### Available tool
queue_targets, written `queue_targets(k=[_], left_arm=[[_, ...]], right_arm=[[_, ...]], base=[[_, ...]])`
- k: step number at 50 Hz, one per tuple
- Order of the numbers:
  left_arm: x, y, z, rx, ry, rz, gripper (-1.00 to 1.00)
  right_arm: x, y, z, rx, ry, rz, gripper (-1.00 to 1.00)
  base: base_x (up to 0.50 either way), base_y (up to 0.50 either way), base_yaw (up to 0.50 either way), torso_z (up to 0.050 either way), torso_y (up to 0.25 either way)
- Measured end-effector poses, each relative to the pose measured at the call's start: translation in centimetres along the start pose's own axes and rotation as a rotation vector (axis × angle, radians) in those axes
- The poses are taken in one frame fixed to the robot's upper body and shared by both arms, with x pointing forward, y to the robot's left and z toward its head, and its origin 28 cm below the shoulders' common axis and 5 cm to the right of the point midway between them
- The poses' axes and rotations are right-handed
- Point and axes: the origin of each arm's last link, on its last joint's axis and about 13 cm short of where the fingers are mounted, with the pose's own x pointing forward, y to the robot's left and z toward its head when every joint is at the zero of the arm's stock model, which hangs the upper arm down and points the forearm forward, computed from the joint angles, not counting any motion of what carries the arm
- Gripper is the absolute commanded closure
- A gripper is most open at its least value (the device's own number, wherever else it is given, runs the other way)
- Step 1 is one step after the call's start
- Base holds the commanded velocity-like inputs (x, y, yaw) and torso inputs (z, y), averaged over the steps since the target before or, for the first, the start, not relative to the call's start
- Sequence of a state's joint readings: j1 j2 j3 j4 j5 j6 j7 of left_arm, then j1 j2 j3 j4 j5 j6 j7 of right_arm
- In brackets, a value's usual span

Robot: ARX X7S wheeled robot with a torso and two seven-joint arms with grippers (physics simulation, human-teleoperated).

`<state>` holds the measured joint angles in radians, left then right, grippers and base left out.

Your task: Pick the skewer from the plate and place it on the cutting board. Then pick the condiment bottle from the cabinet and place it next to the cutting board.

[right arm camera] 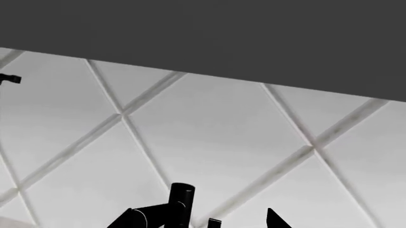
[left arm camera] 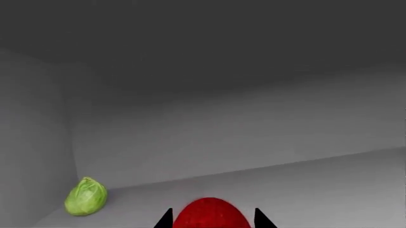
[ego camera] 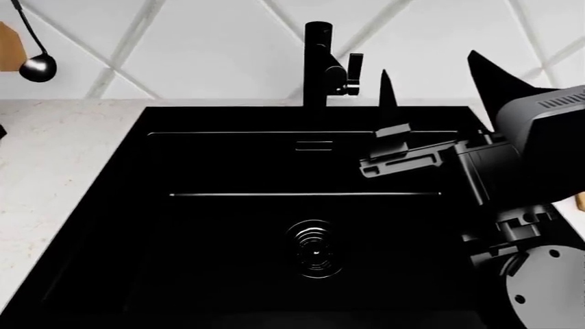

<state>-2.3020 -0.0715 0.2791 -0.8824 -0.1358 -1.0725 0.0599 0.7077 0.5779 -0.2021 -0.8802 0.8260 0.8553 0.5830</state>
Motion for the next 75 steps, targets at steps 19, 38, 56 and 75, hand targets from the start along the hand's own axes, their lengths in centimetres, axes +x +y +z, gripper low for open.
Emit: queue_targets(k=[19, 38, 56, 75], left_arm=[[-0.5, 0.1, 0.1, -0.007, -0.009, -0.011, 1.0], [-2.4, 0.5, 0.0, -0.041, -0.033, -0.048, 1.0], [-6.0, 0.8, -0.4, -0.066, -0.064, -0.169, 1.0], [-7.5, 0.9, -1.0, -0.067, -0.075, -0.201, 1.0]], right_arm=[[0.0, 0.1, -0.1, 0.004, 0.006, 0.005, -1.0], [0.0, 0.2, -0.1, 0.016, 0.0, 0.0, -1.0], [0.1, 0.3, -0.1, 0.018, -0.002, -0.007, -1.0], [0.1, 0.3, -0.1, 0.023, 0.012, -0.014, -1.0]], base=[[0.09, -0.06, 0.01, -0.047, 0.0], [0.03, -0.03, 0.0, -0.015, 0.0], [-0.19, -0.01, 0.0, -0.011, 0.0], [-0.5, 0.0, 0.0, 0.0, 0.0]])
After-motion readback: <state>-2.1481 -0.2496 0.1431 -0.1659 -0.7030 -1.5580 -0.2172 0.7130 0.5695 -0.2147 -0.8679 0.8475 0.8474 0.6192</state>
